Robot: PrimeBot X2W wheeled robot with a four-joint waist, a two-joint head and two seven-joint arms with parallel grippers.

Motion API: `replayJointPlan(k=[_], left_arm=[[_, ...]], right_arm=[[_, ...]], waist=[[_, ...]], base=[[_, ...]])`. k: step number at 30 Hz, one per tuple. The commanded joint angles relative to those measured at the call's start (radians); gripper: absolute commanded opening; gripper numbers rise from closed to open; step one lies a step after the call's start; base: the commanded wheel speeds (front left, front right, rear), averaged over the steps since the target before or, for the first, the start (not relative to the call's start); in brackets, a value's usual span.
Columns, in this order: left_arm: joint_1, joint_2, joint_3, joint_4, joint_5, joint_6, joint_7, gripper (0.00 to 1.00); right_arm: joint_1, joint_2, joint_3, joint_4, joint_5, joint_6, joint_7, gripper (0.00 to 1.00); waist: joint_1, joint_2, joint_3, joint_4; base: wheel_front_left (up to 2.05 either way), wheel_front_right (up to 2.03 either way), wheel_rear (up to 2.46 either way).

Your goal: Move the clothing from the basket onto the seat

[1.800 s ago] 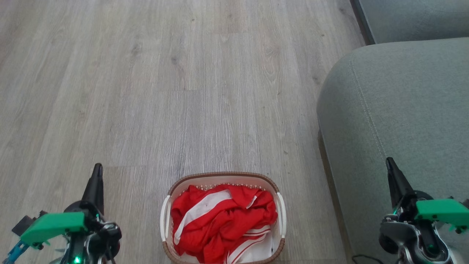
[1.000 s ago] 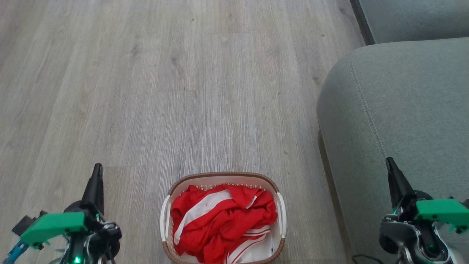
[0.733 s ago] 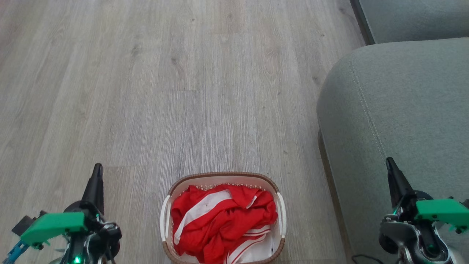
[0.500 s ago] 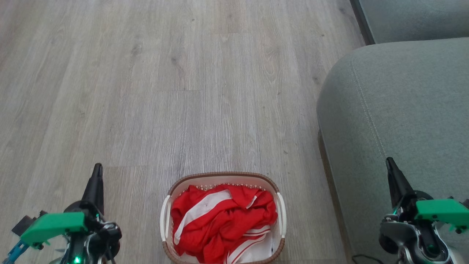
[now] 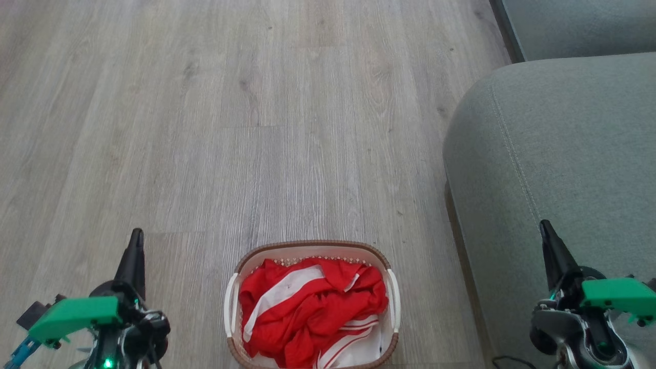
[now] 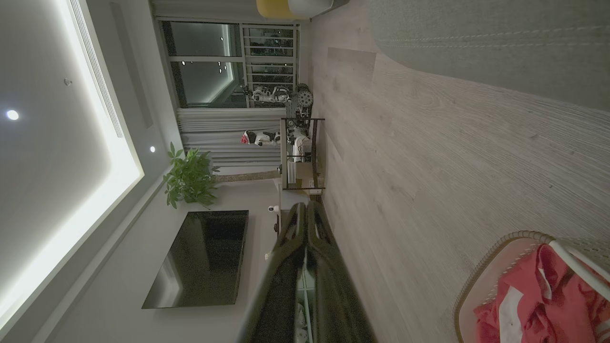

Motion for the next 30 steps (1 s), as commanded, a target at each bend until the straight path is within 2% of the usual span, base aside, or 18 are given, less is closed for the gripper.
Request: replayJointPlan(k=[1,3,4,7,18,30], left_arm=[[-0.05,0.008,0.036,-0.027,0.004,-0.007,0.008,0.0],[-0.05,0.008,0.036,-0.027,0.004,-0.007,0.008,0.0],[0.0,0.0,0.0,0.001,0.0,0.0,0.0,1.0],[0.02,-0.004,-0.003,0.043,0.0,0.001,-0.002,1.0],[0.017,-0.003,-0.019,0.018,0.009,0.0,-0.034,1.0],[0.013,-0.002,-0.028,-0.03,0.104,0.0,-0.069,1.0]], right_arm=[[-0.051,-0.003,0.019,-0.032,-0.002,0.0,0.003,0.0],[-0.051,-0.003,0.019,-0.032,-0.002,0.0,0.003,0.0],[0.0,0.0,0.0,0.001,0.0,0.0,0.0,1.0],[0.019,0.002,0.005,0.042,0.0,0.0,-0.001,1.0],[0.02,-0.004,0.026,0.002,-0.019,0.0,-0.031,1.0],[0.017,-0.019,0.046,-0.058,-0.077,0.0,-0.069,1.0]], waist=[[0.0,0.0,0.0,0.0],[0.0,0.0,0.0,0.0],[0.0,0.0,0.0,0.0],[0.0,0.0,0.0,0.0],[0.0,0.0,0.001,0.0],[0.0,0.0,0.003,-0.002]], base=[[0.0,0.0,0.0],[0.0,0.0,0.0],[0.0,0.0,0.0],[0.0,0.0,0.0],[0.0,0.0,0.0],[0.0,0.0,0.0]])
